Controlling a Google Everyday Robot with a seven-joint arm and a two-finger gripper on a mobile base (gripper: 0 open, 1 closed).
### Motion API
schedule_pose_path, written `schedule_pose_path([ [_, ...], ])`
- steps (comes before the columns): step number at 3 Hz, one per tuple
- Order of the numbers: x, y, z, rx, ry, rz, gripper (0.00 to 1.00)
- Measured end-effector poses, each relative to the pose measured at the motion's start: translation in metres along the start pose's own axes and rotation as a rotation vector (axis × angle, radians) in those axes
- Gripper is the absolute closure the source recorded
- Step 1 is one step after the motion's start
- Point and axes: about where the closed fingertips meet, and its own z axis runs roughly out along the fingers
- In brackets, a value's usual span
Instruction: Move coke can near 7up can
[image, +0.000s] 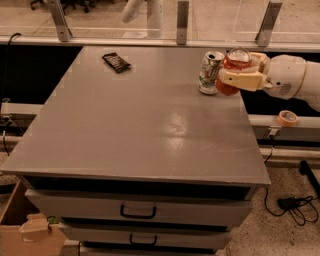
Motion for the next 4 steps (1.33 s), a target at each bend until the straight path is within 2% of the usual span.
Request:
schedule_pose_path([
  [2, 0.030, -0.023, -0.036, 0.082, 0.009, 0.023, 1.00],
  [3, 0.052, -0.029, -0.035, 0.090, 0.005, 0.058, 1.00],
  [4, 0.073, -0.033, -0.022, 0.072, 0.008, 0.097, 1.00],
])
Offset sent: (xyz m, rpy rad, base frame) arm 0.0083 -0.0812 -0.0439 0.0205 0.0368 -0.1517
